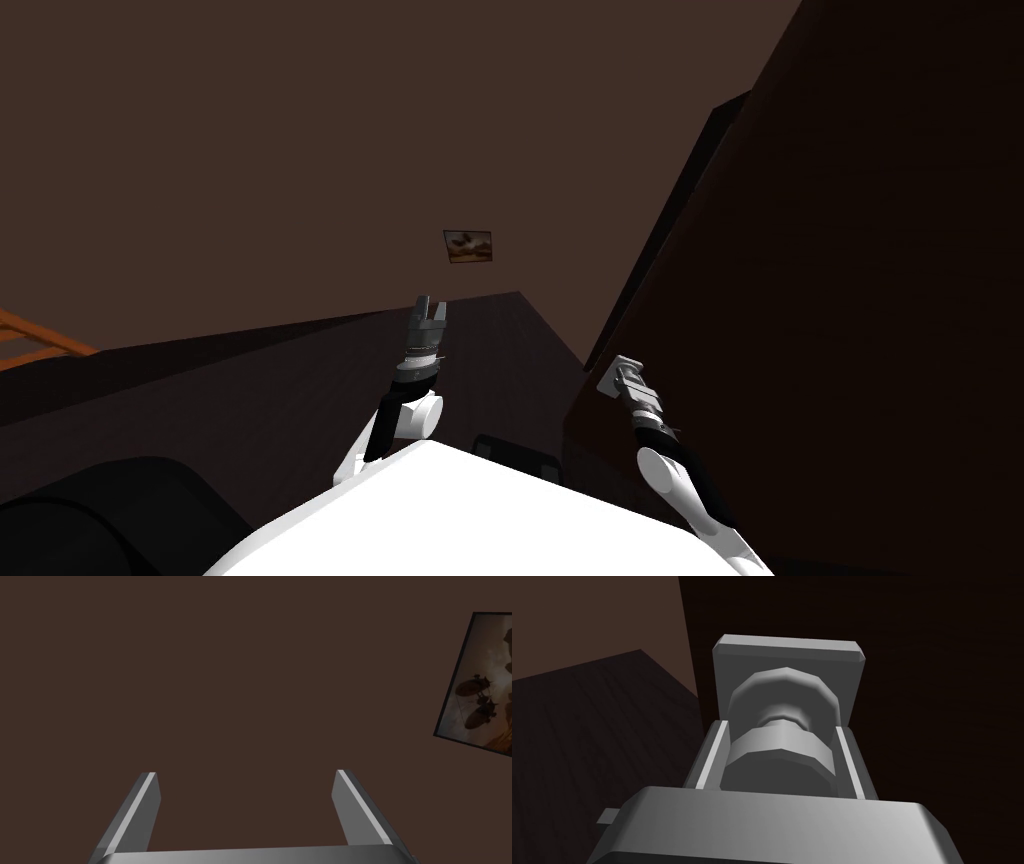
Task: Pull the door open
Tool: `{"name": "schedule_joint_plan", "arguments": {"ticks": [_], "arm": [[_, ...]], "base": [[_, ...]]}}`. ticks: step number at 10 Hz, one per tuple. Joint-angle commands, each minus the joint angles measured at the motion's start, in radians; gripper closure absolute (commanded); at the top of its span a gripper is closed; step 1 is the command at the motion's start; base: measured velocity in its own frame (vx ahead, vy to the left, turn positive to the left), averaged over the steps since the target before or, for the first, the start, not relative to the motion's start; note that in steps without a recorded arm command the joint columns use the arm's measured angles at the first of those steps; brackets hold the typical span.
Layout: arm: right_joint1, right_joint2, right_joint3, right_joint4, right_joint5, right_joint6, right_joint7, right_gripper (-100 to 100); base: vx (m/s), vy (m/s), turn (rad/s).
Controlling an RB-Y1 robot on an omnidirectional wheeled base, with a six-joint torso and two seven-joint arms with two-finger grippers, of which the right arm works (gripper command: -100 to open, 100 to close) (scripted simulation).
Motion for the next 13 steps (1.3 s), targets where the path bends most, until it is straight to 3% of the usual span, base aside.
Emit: {"name": "schedule_joint_plan", "arguments": {"ticks": [1,7,8,13], "arm": [[0.008,-0.014,0.016,-0.006,0.003,-0.004,-0.017,100],[0.028,-0.064,0.061,-0.028,0.014,-0.025,-0.066,100],[0.025,-0.059,0.058,-0.023,0.014,-0.024,-0.062,100],[0.037,-0.097,0.094,-0.033,0.026,-0.042,-0.102,100]], "base": [[-0.224,-0.036,0.135],[-0.205,-0.038,0.107],[-0.092,-0.015,0.029],[-0.173,-0.037,0.111]]}}
